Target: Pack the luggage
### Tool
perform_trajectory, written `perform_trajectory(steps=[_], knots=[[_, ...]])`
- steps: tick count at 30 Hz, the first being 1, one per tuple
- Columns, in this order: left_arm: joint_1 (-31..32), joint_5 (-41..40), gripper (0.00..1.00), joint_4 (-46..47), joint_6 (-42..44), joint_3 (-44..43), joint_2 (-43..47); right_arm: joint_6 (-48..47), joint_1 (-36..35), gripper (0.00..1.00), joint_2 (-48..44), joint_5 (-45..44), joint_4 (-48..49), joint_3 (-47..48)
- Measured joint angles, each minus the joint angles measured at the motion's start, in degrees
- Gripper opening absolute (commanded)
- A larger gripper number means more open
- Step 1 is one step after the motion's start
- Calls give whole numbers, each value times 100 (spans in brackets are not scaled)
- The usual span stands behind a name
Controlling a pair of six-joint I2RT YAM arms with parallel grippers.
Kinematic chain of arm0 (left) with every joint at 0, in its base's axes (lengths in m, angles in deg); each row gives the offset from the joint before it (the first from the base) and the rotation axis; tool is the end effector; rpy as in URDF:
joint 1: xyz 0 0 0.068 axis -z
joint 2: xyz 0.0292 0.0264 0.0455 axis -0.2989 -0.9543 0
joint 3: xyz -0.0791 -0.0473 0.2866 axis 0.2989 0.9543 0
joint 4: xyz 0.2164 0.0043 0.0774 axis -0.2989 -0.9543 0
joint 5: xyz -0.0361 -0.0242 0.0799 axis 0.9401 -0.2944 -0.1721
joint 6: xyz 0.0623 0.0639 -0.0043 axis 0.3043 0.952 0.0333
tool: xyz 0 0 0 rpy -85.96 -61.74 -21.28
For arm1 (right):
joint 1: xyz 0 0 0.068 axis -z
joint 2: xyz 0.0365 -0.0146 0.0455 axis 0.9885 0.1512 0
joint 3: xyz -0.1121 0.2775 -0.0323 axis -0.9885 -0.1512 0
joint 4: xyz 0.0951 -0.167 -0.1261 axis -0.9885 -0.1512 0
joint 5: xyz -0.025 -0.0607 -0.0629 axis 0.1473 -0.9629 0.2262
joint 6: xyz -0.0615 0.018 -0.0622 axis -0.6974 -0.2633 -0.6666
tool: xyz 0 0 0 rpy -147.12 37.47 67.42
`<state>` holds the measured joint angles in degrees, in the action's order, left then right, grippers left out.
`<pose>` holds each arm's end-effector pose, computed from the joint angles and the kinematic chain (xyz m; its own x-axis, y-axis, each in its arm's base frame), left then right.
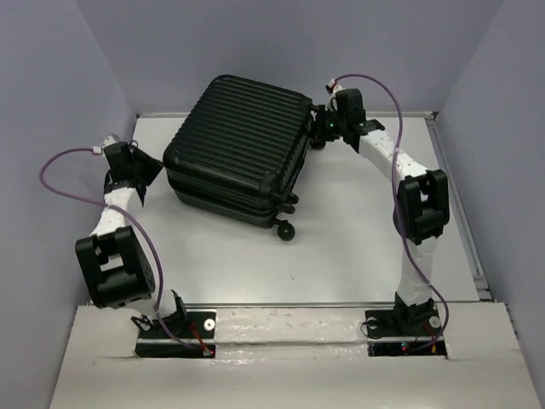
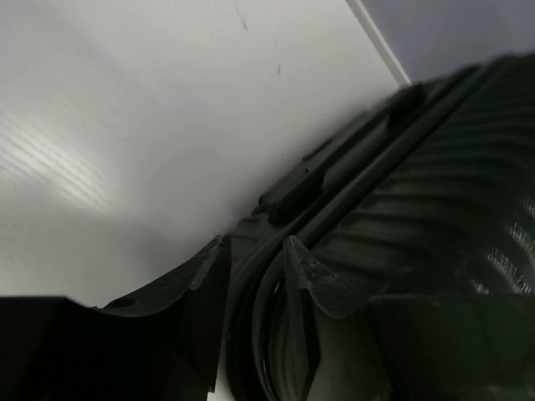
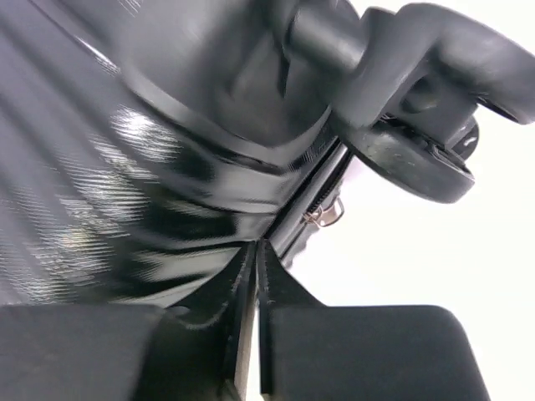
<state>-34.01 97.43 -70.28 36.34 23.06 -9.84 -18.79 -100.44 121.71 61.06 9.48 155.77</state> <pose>0.3518 0.0915 0.3001 -0.2262 -0.6636 -0.7131 -0.3306 0.7409 -0.5846 0.4576 0.1794 0.2912 -0.6539 0.0942 -0.7507 -0.3234 0.8622 0.3899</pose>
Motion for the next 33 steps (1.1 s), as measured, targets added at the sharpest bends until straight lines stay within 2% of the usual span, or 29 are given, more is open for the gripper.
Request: perform_trajectory(steps=[1, 3, 4, 5, 7, 9, 12, 13, 14, 16, 17, 20, 22, 23, 24, 26, 28, 33], knots=[[17, 111, 42, -4, -33, 236, 175, -55, 57, 32, 188, 31, -24, 345], [83, 234, 51, -79, -70, 682, 540, -197, 125, 46, 404, 44, -138, 960], [116, 234, 58, -136, -90, 826, 717, -273, 136, 56, 358, 26, -136, 964], [127, 229, 65, -264, -66, 879, 903, -295, 136, 60, 243, 66, -146, 903], [129, 157, 71, -372, -37, 885, 1202, -348, 118, 63, -70, 96, -116, 549], [140, 116, 74, -446, -50, 800, 1652, -358, 74, 64, -789, 240, 9, -332], [387, -42, 74, -505, 37, 538, 2140, -343, 24, 44, -1650, 382, 127, -1397], [527, -101, 73, -522, 76, 463, 2302, -330, -9, 29, -2017, 463, 238, -1869], [684, -225, 71, -549, 131, 411, 2444, -295, -17, 20, -2260, 546, 339, -2199], [1099, -516, 70, -634, 262, 385, 2868, -238, -28, 7, -2691, 664, 599, -2841], [1604, -693, 70, -754, 345, 391, 3274, -197, -28, 7, -2881, 745, 782, -3189], [2787, -874, 70, -811, 354, 555, 3875, -79, -28, 13, -3327, 918, 1305, -4201], [3827, -1034, 75, -807, 247, 791, 4081, -92, -28, 23, -3414, 1067, 1508, -4623], [4288, -1097, 77, -769, 155, 905, 4085, -138, -28, 35, -3414, 1163, 1670, -4795], [5025, -1163, 80, -761, 28, 1062, 3974, -203, -28, 44, -3407, 1294, 1832, -4962], [5882, -1217, 82, -741, -186, 1274, 3536, -286, -28, 51, -3375, 1488, 2236, -5160], [6380, -1176, 82, -643, -354, 1314, 2992, -398, -28, 59, -3202, 1794, 2802, -5300], [6771, -1158, 82, -472, -503, 1257, 1926, -555, -28, 64, -2667, 2354, 3840, -5364]])
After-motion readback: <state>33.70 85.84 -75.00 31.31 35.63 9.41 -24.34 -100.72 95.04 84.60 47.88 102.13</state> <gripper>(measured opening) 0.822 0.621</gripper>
